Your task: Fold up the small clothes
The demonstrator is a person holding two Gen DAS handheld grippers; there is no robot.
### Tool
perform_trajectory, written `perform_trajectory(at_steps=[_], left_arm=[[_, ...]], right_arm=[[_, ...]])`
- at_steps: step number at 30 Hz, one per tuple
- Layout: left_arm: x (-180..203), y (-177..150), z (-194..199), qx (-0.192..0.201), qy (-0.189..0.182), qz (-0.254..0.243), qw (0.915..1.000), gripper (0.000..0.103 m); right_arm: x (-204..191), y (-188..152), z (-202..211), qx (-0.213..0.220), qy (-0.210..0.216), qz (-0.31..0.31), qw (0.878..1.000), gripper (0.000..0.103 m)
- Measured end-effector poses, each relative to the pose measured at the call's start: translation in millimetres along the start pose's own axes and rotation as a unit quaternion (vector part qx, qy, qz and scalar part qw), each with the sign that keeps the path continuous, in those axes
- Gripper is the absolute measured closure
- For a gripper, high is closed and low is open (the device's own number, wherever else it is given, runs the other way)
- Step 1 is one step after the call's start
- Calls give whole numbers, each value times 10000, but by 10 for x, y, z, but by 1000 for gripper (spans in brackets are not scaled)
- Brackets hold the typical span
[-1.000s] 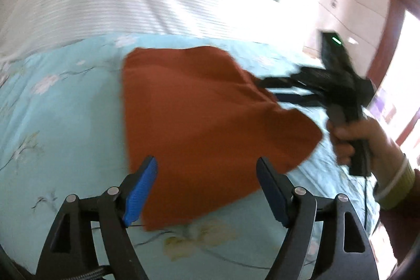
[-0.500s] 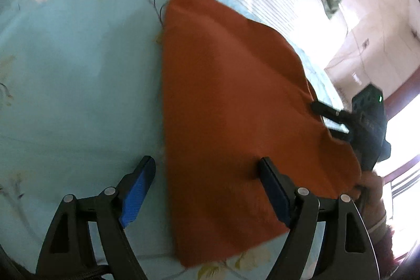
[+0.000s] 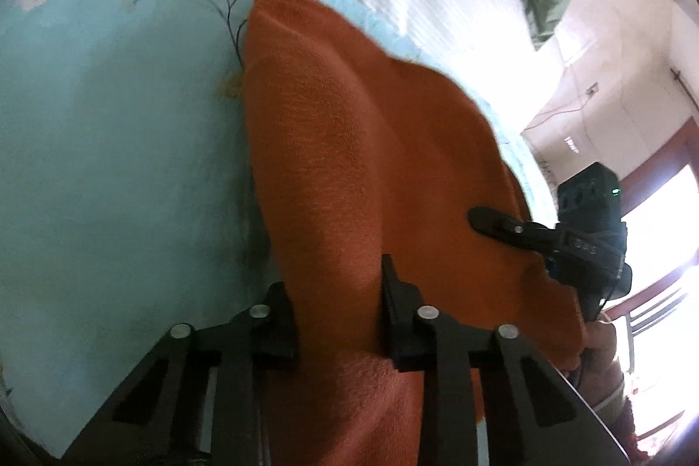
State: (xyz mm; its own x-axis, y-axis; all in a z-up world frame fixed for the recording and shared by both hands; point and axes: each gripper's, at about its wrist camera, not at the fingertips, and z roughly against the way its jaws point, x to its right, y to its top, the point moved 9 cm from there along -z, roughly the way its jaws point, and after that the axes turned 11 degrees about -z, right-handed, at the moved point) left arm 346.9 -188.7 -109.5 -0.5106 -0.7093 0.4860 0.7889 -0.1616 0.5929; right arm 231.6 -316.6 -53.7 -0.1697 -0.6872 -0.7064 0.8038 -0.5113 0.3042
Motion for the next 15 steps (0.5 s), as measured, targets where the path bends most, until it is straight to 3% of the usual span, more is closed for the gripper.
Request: perform_trajectory(at_steps=[6, 15], left_arm=[[96, -68, 553, 251, 113, -244, 9993, 78], [-229, -405, 1648, 656, 667, -183, 9954, 78]], right_arm=[[-527, -405, -192, -144, 360, 341, 9987, 75], [-1227, -975, -724, -514, 869, 693, 9925, 75]])
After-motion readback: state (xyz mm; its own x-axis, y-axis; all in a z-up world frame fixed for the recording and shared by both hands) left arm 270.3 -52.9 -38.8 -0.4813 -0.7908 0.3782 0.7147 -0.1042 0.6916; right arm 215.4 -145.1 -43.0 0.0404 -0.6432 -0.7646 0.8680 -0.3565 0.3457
